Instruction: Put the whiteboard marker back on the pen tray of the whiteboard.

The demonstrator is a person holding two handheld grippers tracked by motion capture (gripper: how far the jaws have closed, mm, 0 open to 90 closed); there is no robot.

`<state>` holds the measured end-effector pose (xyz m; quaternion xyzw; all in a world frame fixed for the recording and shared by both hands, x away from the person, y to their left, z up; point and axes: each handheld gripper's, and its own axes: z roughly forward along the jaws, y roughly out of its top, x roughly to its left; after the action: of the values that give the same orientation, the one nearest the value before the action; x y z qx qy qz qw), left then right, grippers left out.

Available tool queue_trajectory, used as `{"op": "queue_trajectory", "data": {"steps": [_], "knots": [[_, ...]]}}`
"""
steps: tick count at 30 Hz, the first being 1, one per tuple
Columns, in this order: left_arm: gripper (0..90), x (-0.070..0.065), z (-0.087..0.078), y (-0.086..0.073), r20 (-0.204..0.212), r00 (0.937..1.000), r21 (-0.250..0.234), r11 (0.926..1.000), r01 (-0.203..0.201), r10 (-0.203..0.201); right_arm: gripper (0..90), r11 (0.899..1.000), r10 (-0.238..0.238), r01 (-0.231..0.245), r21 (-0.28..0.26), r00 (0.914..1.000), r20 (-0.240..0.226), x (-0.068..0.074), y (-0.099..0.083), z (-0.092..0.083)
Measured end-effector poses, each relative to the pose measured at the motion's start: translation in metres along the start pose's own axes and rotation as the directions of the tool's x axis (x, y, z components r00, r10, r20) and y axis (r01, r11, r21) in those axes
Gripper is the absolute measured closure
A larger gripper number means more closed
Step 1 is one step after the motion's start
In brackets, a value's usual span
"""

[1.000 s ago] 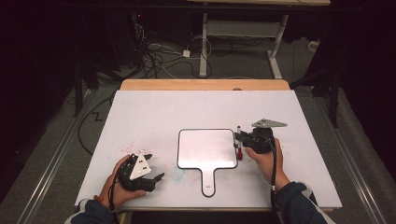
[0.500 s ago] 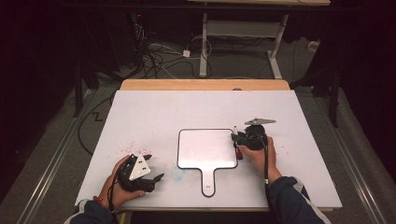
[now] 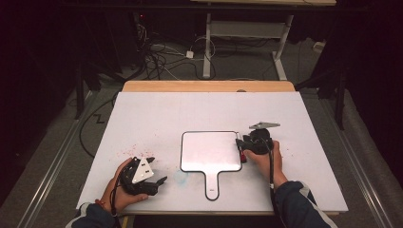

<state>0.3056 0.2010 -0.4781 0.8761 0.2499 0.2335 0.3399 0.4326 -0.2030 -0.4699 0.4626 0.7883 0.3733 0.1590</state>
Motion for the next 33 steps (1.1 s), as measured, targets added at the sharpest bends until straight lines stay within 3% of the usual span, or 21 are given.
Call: {"op": "queue_trajectory", "data": {"steps": [3, 9, 18, 26, 30, 33], "knots": [[20.5, 0.000, 0.000, 0.000, -0.001, 1.0000, 0.001, 1.0000, -0.001, 0.001, 77.5, 0.997, -0.072, 0.073, -0.030, 0.9973, 0.012, 0.003, 0.003, -0.005], [20.5, 0.000, -0.001, 0.000, -0.010, 0.9999, -0.002, 1.0000, -0.009, 0.009, 90.0, 0.986, -0.165, 0.166, -0.033, 0.9862, 0.008, 0.006, 0.002, -0.012], [20.5, -0.001, 0.000, 0.001, -0.003, 1.0000, 0.001, 1.0000, -0.005, 0.005, 89.3, 0.982, -0.189, 0.189, -0.015, 0.9818, 0.018, 0.008, -0.005, -0.014], [20.5, 0.000, -0.001, 0.001, -0.013, 0.9999, -0.007, 0.9999, -0.011, 0.011, 82.2, 0.977, -0.196, 0.199, -0.082, 0.9797, 0.040, 0.009, 0.000, -0.031], [20.5, 0.000, -0.001, 0.001, -0.016, 0.9998, -0.012, 0.9999, -0.008, 0.008, 73.7, 0.957, -0.242, 0.249, -0.152, 0.9684, 0.059, 0.010, 0.002, -0.049], [20.5, 0.000, -0.001, 0.001, -0.019, 0.9998, -0.012, 0.9999, -0.006, 0.006, 66.0, 0.934, -0.288, 0.299, -0.198, 0.9540, 0.084, 0.011, 0.001, -0.065]]}}
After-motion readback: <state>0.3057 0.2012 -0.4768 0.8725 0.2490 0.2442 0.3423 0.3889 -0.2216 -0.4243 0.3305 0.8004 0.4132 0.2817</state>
